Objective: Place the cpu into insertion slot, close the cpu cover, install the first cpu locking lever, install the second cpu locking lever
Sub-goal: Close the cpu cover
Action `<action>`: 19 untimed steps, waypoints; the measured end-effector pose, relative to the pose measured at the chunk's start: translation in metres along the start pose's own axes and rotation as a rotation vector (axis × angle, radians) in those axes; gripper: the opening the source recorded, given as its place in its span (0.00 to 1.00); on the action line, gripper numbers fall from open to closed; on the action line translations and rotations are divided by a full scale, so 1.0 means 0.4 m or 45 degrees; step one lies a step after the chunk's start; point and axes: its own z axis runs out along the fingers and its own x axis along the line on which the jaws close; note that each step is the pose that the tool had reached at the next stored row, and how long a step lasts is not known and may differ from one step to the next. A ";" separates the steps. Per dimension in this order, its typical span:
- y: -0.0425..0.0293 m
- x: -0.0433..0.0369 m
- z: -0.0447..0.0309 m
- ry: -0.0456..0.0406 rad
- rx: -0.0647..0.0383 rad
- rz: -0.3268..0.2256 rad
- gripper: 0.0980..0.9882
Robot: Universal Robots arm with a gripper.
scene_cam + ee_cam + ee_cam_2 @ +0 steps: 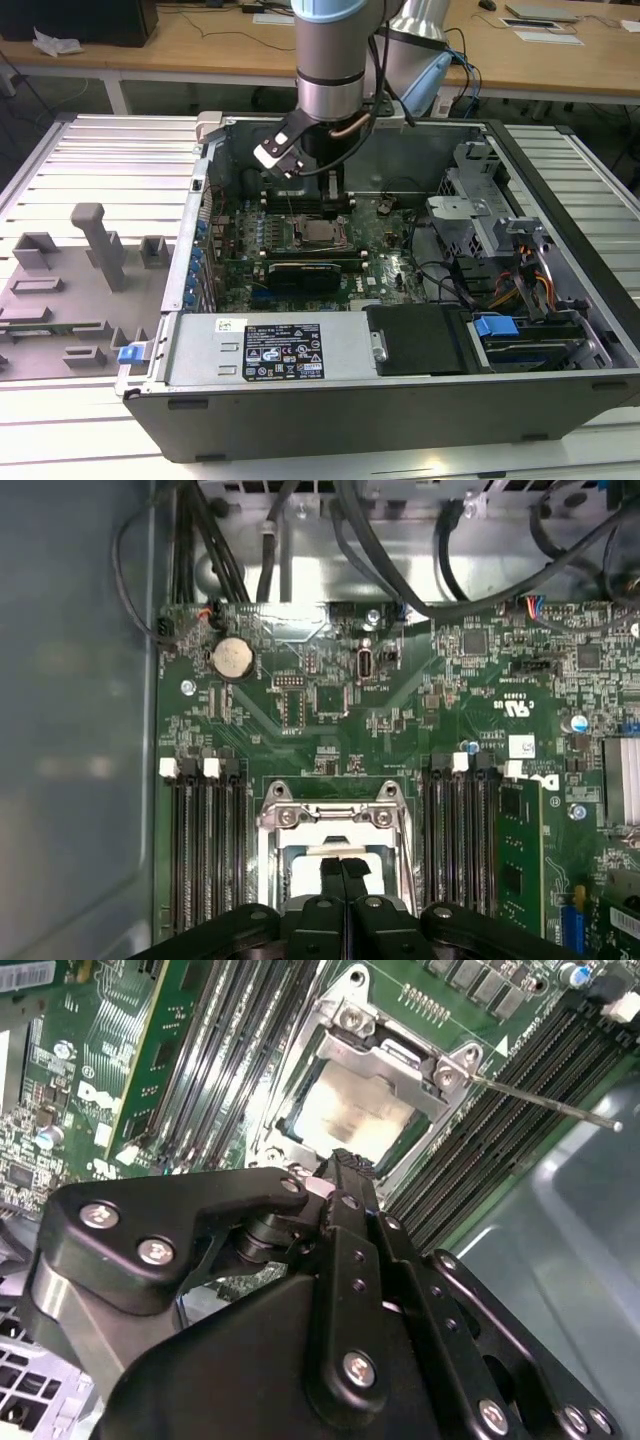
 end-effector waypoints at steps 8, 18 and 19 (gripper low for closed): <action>-0.001 -0.001 0.006 -0.007 0.058 0.000 0.01; -0.001 -0.001 0.006 -0.003 0.065 -0.221 0.01; -0.001 0.000 0.006 -0.002 0.065 -0.244 0.01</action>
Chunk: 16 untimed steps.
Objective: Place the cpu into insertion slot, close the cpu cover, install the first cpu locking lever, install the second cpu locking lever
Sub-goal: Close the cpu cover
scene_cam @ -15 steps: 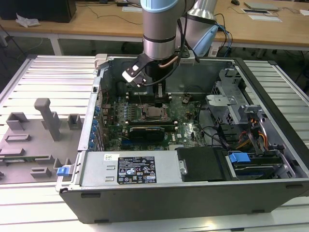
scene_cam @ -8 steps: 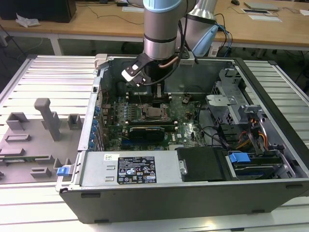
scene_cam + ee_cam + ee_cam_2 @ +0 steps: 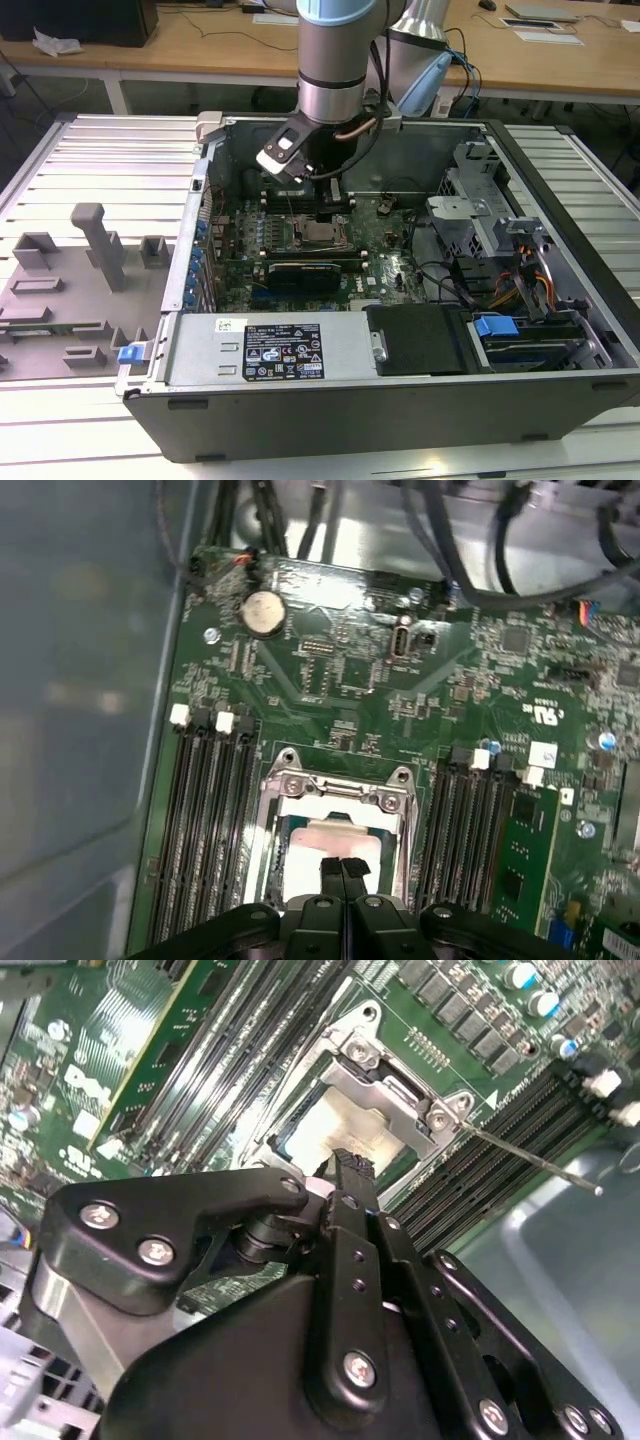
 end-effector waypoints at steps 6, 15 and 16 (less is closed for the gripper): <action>0.000 0.000 0.000 0.005 0.000 -0.168 0.01; 0.000 0.000 0.000 0.012 0.000 -0.398 0.01; 0.000 0.000 0.000 0.013 0.000 -0.434 0.01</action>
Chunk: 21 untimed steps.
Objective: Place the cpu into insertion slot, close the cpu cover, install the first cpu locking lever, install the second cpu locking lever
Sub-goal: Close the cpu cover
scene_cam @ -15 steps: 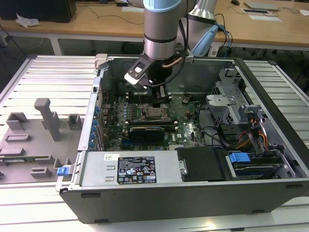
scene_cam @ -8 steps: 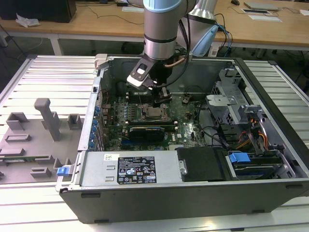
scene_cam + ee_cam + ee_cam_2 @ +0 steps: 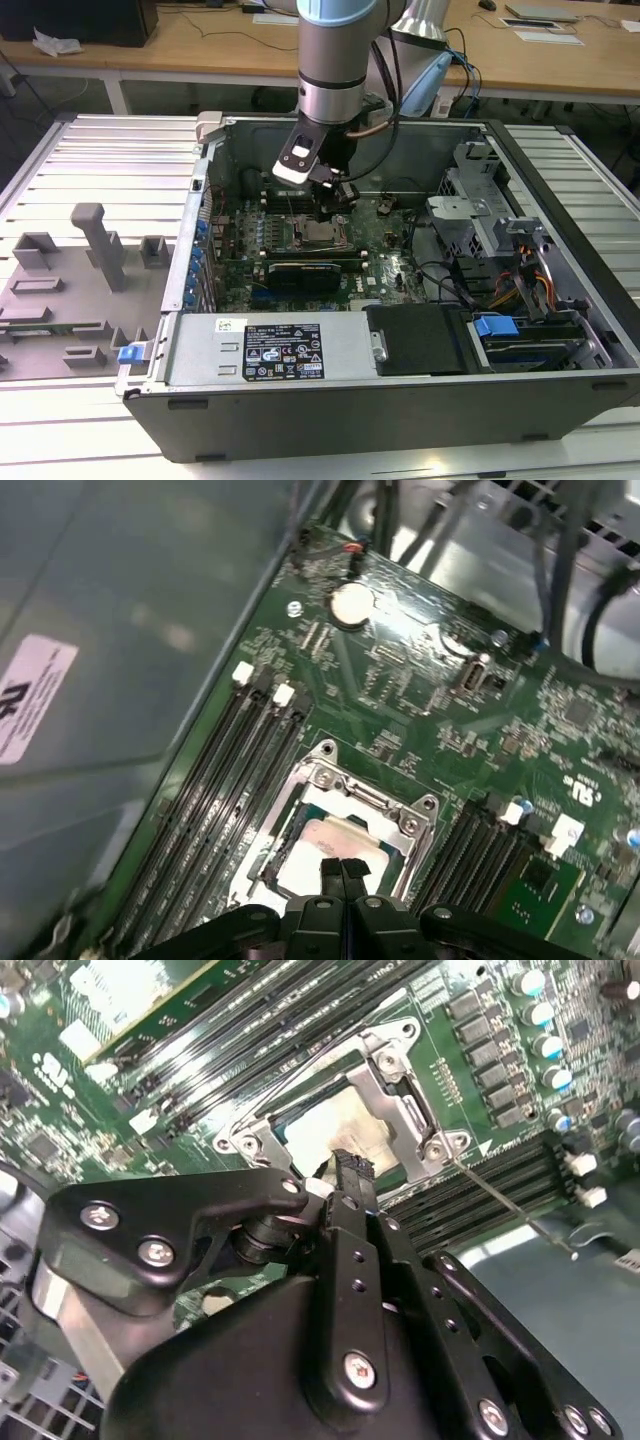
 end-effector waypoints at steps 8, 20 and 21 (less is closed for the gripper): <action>0.000 0.000 0.000 0.006 0.000 -0.197 0.01; 0.000 0.000 0.000 0.017 -0.001 -0.537 0.01; 0.000 0.000 0.000 0.017 -0.001 -0.559 0.01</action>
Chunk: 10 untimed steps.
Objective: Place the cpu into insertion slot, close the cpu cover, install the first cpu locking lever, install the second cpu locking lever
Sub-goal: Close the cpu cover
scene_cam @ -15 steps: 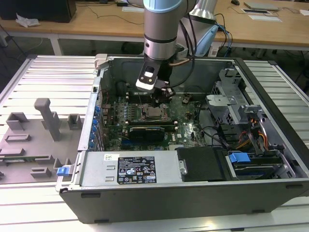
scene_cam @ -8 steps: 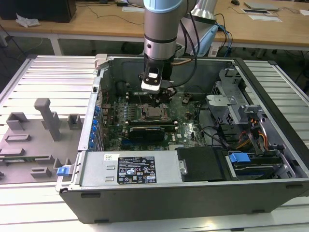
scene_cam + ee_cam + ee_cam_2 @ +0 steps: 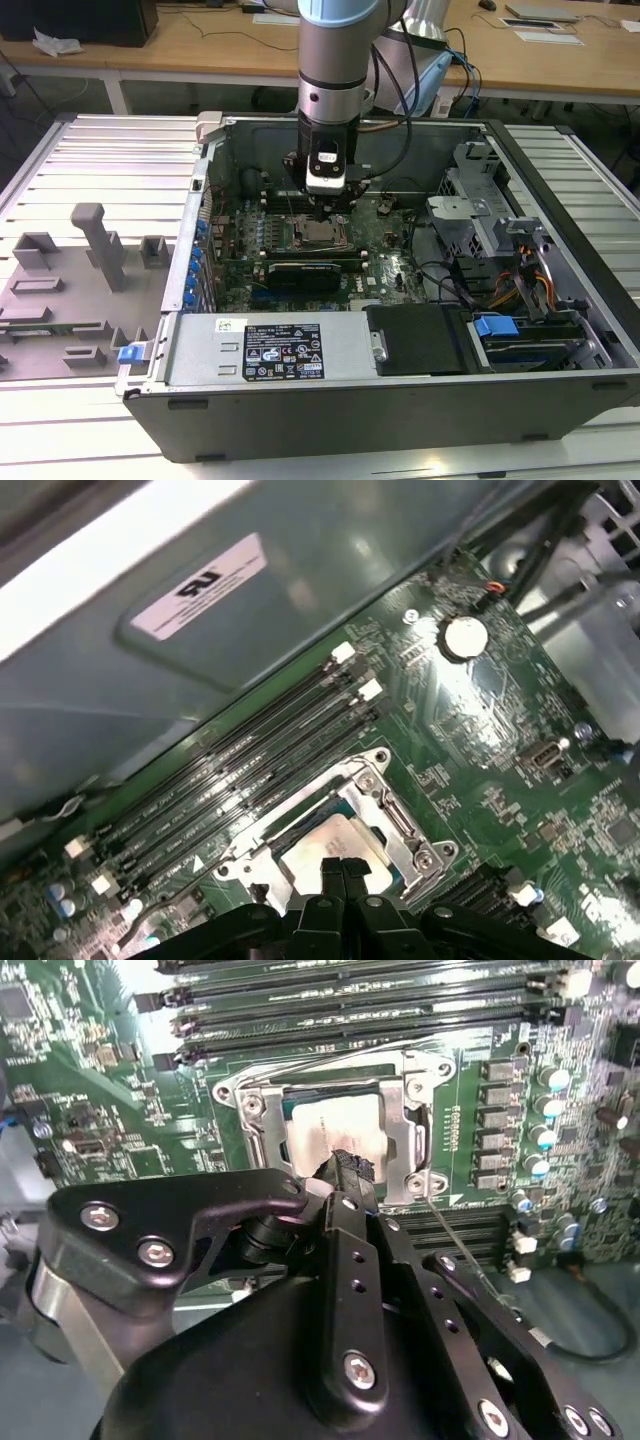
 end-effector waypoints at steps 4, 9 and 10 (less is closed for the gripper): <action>0.000 0.000 0.000 0.003 0.000 -0.091 0.01; 0.000 0.000 0.000 0.007 0.000 -0.237 0.01; 0.000 0.000 0.000 0.009 0.000 -0.284 0.01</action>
